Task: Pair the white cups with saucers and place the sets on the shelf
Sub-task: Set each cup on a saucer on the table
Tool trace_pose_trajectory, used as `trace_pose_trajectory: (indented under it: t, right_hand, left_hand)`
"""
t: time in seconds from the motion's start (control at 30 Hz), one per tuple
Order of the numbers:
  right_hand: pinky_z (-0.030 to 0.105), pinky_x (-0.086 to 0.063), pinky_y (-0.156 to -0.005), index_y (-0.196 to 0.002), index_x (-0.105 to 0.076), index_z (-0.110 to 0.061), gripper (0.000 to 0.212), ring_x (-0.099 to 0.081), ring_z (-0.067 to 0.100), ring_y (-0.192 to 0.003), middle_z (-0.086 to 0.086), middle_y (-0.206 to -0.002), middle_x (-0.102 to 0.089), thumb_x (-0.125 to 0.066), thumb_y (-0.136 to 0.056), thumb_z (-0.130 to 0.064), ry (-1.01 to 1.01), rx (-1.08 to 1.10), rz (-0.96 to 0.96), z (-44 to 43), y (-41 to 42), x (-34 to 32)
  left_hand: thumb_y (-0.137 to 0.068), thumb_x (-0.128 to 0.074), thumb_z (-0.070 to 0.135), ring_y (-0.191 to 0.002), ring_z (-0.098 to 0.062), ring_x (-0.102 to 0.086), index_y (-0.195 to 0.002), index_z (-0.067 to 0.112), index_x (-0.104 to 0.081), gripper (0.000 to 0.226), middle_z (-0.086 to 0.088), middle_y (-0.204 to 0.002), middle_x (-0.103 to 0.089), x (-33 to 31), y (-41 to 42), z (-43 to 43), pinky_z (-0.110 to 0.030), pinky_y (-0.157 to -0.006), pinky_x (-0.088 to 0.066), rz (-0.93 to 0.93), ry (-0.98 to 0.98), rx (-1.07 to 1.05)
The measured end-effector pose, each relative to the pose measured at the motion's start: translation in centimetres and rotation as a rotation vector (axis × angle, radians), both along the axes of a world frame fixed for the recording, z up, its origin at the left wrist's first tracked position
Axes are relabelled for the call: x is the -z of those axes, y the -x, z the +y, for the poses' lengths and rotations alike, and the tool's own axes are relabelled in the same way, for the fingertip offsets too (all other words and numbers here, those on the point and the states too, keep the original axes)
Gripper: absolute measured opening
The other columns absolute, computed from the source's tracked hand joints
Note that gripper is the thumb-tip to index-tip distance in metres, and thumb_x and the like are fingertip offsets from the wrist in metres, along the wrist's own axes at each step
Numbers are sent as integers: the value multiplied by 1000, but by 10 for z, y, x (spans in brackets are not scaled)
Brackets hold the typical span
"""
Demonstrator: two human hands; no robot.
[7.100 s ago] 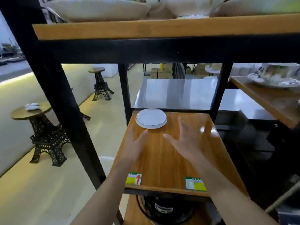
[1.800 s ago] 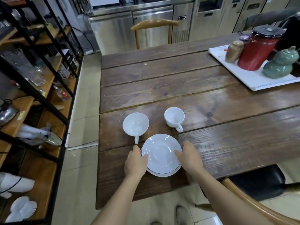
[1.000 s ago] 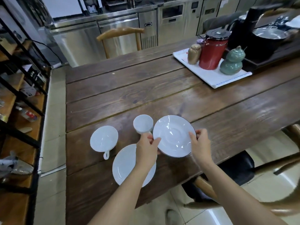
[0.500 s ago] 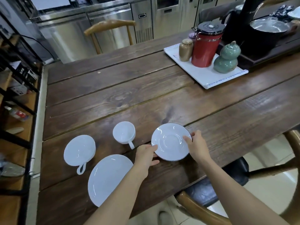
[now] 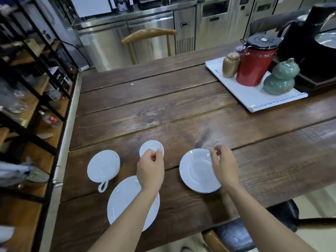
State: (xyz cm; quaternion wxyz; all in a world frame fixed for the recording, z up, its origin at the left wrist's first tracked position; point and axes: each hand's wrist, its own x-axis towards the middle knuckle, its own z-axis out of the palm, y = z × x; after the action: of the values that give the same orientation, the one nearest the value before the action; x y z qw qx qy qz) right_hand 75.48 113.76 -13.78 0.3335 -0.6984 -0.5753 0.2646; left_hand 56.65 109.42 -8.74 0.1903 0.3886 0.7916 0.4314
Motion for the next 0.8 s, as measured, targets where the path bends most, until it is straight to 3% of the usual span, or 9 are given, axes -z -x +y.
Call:
trace_pose_trajectory:
  t: [0.07,0.13,0.2,0.27,0.37,0.43,0.53,0.7,0.8]
  right_hand:
    - [30,-38,-69,-96,-57,-16,23,-54,17,-80,-1,-93,-60,-48,-92,-37,40,-136,137,4,21,-11]
    - [26,-37,-77,-110,-59,-14,37,-55,16,-92,3,-107,-63,-49,-91,-43,139,-232,289,6,44,-22]
    - [27,-36,-93,-131,-49,-14,56,-50,16,-117,2,-132,-55,-46,-90,-51,272,-328,387,6,65,-29]
    - [36,-28,-111,-145,-30,-16,71,-33,16,-137,-2,-151,-34,-40,-89,-58,447,-409,533,7,86,-35]
    - [45,-20,-117,-149,-17,-21,76,-21,19,-143,-4,-158,-19,-32,-89,-63,686,-459,739,12,108,-40]
    - [42,-23,-115,-148,-23,-21,75,-29,20,-139,-2,-154,-29,-33,-88,-65,814,-474,832,18,116,-41]
    - [35,-40,-98,-139,-38,-19,63,-50,18,-117,2,-134,-51,-38,-90,-59,887,-514,918,20,121,-43]
    - [43,-52,-94,-123,-57,-10,49,-58,27,-113,12,-124,-61,-51,-90,-46,658,-473,674,18,118,-40]
    - [46,-59,-78,-101,-67,0,44,-67,33,-96,21,-103,-69,-53,-90,-40,423,-363,563,15,108,-41]
  left_hand:
    - [-91,-52,27,-63,-15,-51,-65,21,-49,27,4,-64,-53,-2,12,3,-21,-52,-34,-98,-64,-102]
    - [-90,-53,32,-82,-15,-54,-89,19,-54,13,1,-88,-59,2,27,9,-22,-64,-39,-280,-47,-184]
    - [-90,-50,41,-109,-18,-52,-121,19,-49,38,-2,-123,-54,8,42,14,-31,-88,-41,-501,40,-200]
    - [-89,-47,52,-135,-23,-35,-142,23,-34,62,1,-150,-35,7,51,15,-42,-107,-32,-795,75,-214]
    - [-88,-41,59,-144,-19,-20,-148,23,-22,72,3,-158,-20,4,61,11,-51,-109,-31,-1063,53,-138]
    - [-91,-34,58,-144,-20,-20,-147,23,-23,68,3,-157,-23,4,62,9,-57,-109,-31,-1096,98,-57]
    - [-96,-35,44,-133,-27,-40,-137,17,-44,50,-5,-147,-44,5,63,7,-57,-108,-33,-1143,129,54]
    - [-94,-47,8,-111,-31,-59,-124,11,-59,33,-13,-127,-61,5,63,10,-53,-94,-50,-863,132,54]
    - [-88,-57,3,-105,-34,-62,-118,8,-64,31,-14,-121,-63,3,54,16,-53,-84,-55,-745,110,-1]
